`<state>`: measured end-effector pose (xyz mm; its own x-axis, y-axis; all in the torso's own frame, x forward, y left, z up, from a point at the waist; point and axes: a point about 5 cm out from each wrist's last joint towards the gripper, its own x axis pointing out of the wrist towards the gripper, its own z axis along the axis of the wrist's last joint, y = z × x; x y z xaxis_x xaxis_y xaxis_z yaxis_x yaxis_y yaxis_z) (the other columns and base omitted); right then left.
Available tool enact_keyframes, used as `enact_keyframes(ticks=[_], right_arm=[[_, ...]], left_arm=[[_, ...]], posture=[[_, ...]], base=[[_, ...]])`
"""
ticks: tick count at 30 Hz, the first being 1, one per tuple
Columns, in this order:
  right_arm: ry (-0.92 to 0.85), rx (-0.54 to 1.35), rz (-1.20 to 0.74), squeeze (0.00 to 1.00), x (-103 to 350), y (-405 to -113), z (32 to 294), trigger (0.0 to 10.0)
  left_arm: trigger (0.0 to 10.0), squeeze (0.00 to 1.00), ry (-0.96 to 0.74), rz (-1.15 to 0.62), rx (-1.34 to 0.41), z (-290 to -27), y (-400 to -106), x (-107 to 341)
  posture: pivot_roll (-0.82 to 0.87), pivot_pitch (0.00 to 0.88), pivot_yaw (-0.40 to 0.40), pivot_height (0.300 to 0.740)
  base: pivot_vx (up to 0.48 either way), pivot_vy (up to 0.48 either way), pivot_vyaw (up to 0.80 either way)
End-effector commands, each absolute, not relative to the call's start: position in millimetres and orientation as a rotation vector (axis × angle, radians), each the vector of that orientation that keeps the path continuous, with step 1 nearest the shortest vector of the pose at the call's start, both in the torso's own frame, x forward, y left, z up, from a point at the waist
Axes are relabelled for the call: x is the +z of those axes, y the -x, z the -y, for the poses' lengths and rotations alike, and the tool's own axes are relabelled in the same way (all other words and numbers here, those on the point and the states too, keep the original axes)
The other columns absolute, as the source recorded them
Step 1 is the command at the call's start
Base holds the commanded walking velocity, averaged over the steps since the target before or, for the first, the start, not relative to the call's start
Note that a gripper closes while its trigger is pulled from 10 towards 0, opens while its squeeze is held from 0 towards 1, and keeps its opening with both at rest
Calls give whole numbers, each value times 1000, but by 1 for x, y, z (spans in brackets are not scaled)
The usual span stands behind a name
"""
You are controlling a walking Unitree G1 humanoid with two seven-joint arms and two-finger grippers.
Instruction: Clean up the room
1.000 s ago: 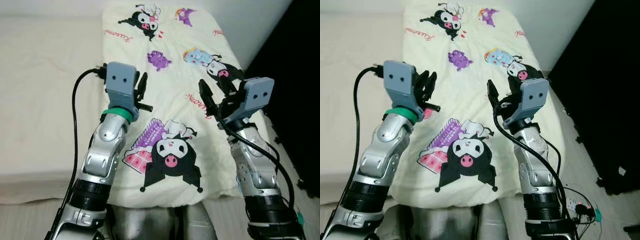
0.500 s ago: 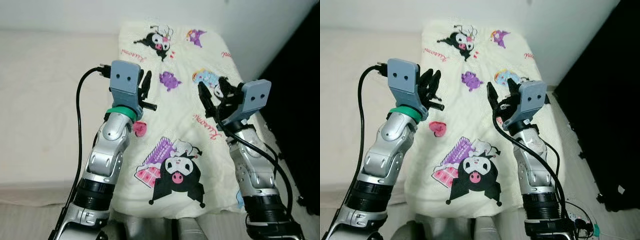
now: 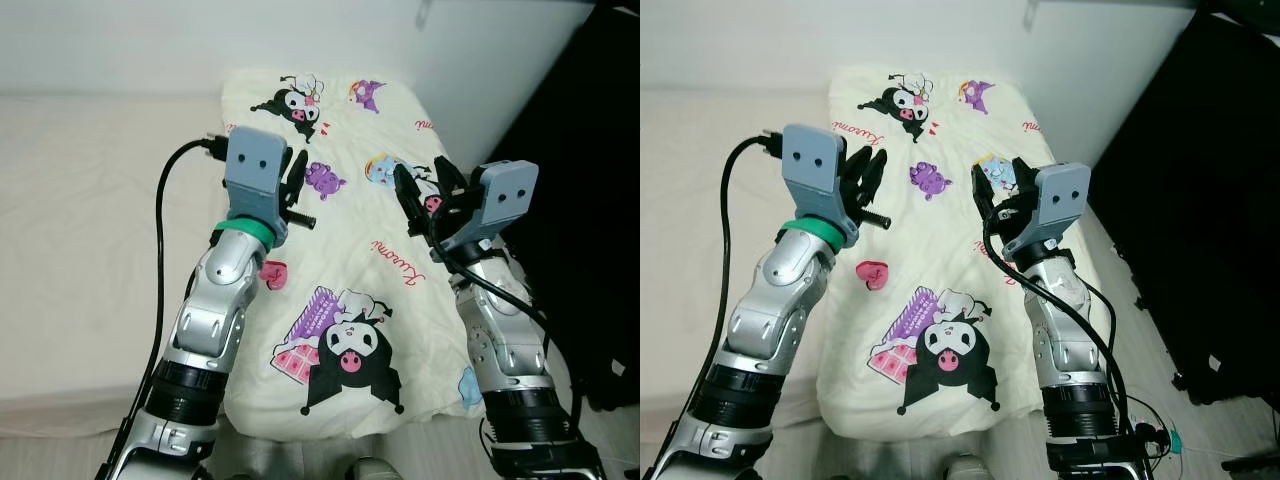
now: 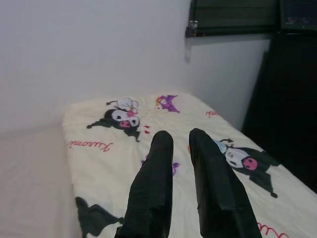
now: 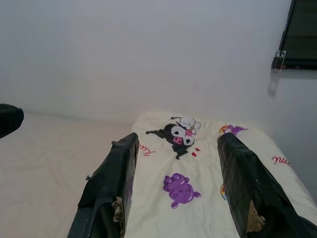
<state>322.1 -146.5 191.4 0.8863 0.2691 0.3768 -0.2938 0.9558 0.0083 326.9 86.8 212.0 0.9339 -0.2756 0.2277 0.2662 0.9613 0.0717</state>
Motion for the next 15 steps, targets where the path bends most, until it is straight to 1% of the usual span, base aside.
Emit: enact_keyframes(ticks=[1, 7, 8, 9, 10, 12, 13, 15], right_arm=[[-62, 291, 353, 0, 182, -321, 148, 10000], [-76, 371, 249, 0, 155, -316, 138, 10000], [-81, 405, 154, 0, 129, -311, 132, 10000], [-81, 405, 154, 0, 129, -311, 132, 10000], [-84, 429, 82, 0, 109, -306, 128, 10000], [-109, 467, -20, 0, 83, -296, 117, 10000], [-109, 467, -20, 0, 83, -296, 117, 10000], [-118, 488, -56, 0, 73, -292, 110, 10000]], left_arm=[[10000, 0, -46, 223, -282, -88, -324, 208], [10000, 0, -131, 174, -265, -102, -319, 186], [10000, 0, -196, 112, -255, -110, -313, 161], [10000, 0, -196, 112, -255, -110, -313, 161], [10000, 0, -246, 58, -252, -117, -306, 138], [10000, 0, -272, -61, -227, -128, -291, 99], [10000, 0, -272, -61, -227, -128, -291, 99], [10000, 0, -264, -118, -198, -133, -283, 82]], posture=[[-59, 15, -16, 740], [-55, 7, -9, 740], [-44, 4, -9, 740], [-44, 4, -9, 740], [-40, 3, -9, 740], [-38, 0, -18, 740], [-38, 0, -18, 740], [-36, 0, -24, 740]], base=[[0, 0, 0], [0, 0, 0], [0, 0, 0], [0, 0, 0], [0, 0, 0], [0, 0, 0], [0, 0, 0], [0, 0, 0]])
